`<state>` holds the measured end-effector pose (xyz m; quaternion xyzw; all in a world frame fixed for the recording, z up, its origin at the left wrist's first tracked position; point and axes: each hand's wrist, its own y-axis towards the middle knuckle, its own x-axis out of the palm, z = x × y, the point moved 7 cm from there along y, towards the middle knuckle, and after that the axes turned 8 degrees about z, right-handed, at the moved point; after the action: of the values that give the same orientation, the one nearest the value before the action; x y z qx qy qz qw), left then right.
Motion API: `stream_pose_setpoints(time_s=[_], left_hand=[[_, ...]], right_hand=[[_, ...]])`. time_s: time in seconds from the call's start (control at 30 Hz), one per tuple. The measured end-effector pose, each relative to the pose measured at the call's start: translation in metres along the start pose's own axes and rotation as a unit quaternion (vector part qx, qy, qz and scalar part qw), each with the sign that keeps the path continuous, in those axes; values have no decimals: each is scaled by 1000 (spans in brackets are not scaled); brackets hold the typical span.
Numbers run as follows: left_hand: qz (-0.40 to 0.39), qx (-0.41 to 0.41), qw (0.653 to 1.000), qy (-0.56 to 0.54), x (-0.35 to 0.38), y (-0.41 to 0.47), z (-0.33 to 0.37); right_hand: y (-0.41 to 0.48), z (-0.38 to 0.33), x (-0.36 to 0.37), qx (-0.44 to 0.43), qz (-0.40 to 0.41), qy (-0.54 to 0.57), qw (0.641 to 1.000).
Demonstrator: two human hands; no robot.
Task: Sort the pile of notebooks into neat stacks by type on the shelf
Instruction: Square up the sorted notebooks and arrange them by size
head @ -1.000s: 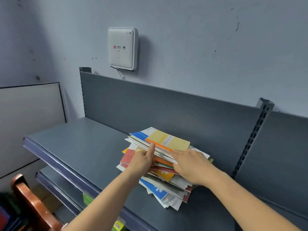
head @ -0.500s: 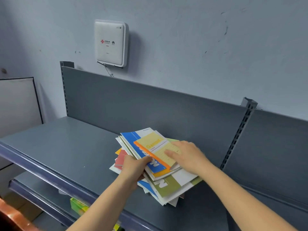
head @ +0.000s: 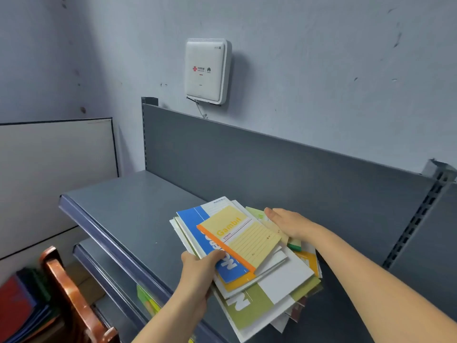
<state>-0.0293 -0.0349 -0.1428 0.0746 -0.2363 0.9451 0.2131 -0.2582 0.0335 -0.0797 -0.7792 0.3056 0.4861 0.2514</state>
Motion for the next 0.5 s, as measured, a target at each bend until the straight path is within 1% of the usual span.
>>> stream_pose_setpoints(time_s=[0.1,0.17,0.23,0.3,0.33,0.4,0.5], left_hand=[[15,7,1000,-24,1,-5,-1],[17,17,999,-41,1,-10,-1],[22,21,998,-51,1,-12,-2],[23,10,998,-63,3,-13,-5],[22,1,997,-71,5,-14,-6],[17,-12,996,-84,10,-16,-10],[12,-20,996,-90,19,-17,-15]], right_hand=[[28,13,13,-13,-27,1,1000],[33,12,16,-26,-29,-28,999],[34,10,15,-37,-11,-70,997],[32,16,13,-31,-12,-107,994],[28,21,9,-18,-18,-105,994],[23,37,2,11,-24,-53,998],[12,58,3,66,-59,87,992]])
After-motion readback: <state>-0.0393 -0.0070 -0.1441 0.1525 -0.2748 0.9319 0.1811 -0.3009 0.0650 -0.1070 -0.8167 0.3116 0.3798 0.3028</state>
